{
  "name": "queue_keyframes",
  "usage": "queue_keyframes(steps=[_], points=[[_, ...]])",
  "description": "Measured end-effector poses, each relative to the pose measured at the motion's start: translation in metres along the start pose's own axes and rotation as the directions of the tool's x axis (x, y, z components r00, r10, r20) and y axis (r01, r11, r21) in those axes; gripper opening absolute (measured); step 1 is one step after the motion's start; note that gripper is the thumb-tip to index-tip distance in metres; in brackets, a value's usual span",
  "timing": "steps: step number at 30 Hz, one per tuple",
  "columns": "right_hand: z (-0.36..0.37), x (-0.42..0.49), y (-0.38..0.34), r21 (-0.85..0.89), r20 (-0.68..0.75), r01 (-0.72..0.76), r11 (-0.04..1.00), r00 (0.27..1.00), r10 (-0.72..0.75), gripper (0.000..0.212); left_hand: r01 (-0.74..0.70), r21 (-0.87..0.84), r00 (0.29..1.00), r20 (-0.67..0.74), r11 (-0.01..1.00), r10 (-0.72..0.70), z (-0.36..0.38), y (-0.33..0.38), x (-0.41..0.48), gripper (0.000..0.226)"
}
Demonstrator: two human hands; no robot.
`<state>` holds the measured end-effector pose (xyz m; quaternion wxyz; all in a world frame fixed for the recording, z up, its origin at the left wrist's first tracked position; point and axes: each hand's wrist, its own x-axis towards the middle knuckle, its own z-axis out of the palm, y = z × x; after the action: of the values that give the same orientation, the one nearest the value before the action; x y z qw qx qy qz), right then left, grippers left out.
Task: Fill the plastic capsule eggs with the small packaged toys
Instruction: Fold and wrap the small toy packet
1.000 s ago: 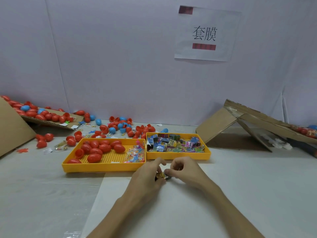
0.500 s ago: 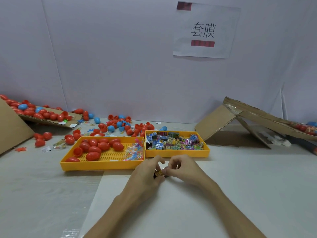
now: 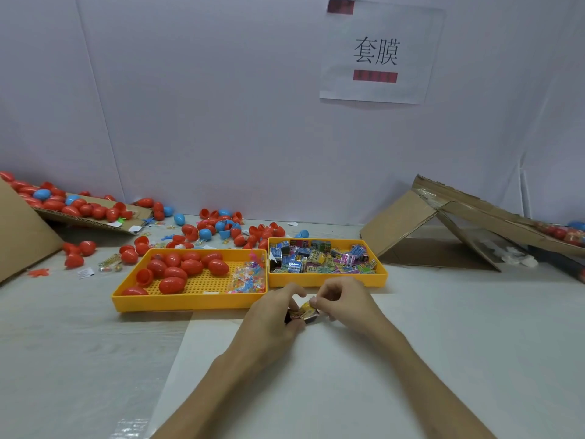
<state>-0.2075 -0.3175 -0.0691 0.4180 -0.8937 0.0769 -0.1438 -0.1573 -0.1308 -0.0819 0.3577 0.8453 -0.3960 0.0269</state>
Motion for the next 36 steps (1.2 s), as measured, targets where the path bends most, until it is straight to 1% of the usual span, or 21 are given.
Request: queue_keyframes(steps=[2,4,6,7,9,11,14,16,17,19,23,28,30,32,34,36], points=[[0.001,0.001,0.001,-0.056,-0.075,-0.011,0.998,0.997,0.007,0.017,0.0,-0.004,1.0,-0.001,1.0,0.0,0.0,-0.001,0.0,0.042],[-0.004,0.003,0.005,-0.101,-0.199,-0.038,0.994,0.98,0.017,0.018,-0.001,-0.006,1.0,-0.006,1.0,0.001,0.001,-0.002,0.0,0.042],[-0.014,0.003,0.01,-0.017,-0.282,-0.046,0.999,0.959,0.04,0.018,-0.004,-0.008,1.0,-0.009,1.0,0.004,0.001,-0.003,0.0,0.042],[-0.019,0.003,0.011,0.068,-0.281,-0.037,0.997,0.958,0.055,0.017,-0.006,-0.004,1.0,-0.01,1.0,0.006,0.0,-0.003,0.0,0.043],[-0.025,0.002,0.01,0.28,-0.2,-0.017,0.96,0.977,0.075,0.014,-0.007,-0.011,1.0,-0.007,1.0,0.007,-0.001,-0.002,-0.001,0.04],[-0.024,0.001,0.006,0.436,-0.064,-0.027,0.899,0.996,0.06,0.012,0.002,-0.048,1.0,-0.008,0.999,-0.002,-0.003,0.001,-0.001,0.033],[-0.019,-0.001,0.0,0.502,0.115,-0.024,0.865,0.993,-0.039,0.011,0.031,-0.173,0.998,-0.05,0.984,-0.04,-0.008,0.007,0.002,0.023],[-0.015,-0.003,-0.003,0.527,0.189,-0.005,0.85,0.976,-0.111,0.013,0.015,-0.277,0.996,-0.082,0.961,-0.039,-0.011,0.011,0.003,0.015],[-0.014,-0.004,-0.005,0.535,0.2,0.004,0.845,0.971,-0.131,0.014,0.005,-0.312,0.996,-0.08,0.95,-0.031,-0.013,0.012,0.003,0.012],[-0.012,-0.005,-0.008,0.536,0.175,0.03,0.844,0.974,-0.145,0.013,0.005,-0.336,0.999,-0.049,0.942,-0.023,-0.014,0.012,0.003,0.01],[-0.013,-0.006,-0.009,0.53,0.122,0.07,0.845,0.98,-0.158,0.009,0.054,-0.4,0.998,0.008,0.915,-0.056,-0.015,0.011,0.004,0.01],[-0.013,-0.009,-0.012,0.573,0.178,0.047,0.818,0.967,-0.181,0.009,0.078,-0.466,0.997,0.038,0.881,-0.068,-0.016,0.013,0.003,0.021],[-0.013,-0.009,-0.013,0.586,0.189,0.042,0.809,0.964,-0.187,0.007,0.09,-0.454,0.996,0.024,0.886,-0.088,-0.017,0.013,0.003,0.023],[-0.012,-0.008,-0.012,0.591,0.195,0.037,0.806,0.963,-0.187,0.006,0.086,-0.423,0.994,-0.027,0.902,-0.108,-0.018,0.012,0.004,0.018],[-0.012,-0.008,-0.011,0.576,0.218,0.031,0.817,0.957,-0.19,0.005,0.069,-0.403,0.992,-0.073,0.913,-0.107,-0.019,0.012,0.004,0.013],[-0.011,-0.009,-0.012,0.556,0.241,0.028,0.831,0.951,-0.193,0.007,0.058,-0.391,0.993,-0.076,0.918,-0.095,-0.019,0.013,0.004,0.013]])
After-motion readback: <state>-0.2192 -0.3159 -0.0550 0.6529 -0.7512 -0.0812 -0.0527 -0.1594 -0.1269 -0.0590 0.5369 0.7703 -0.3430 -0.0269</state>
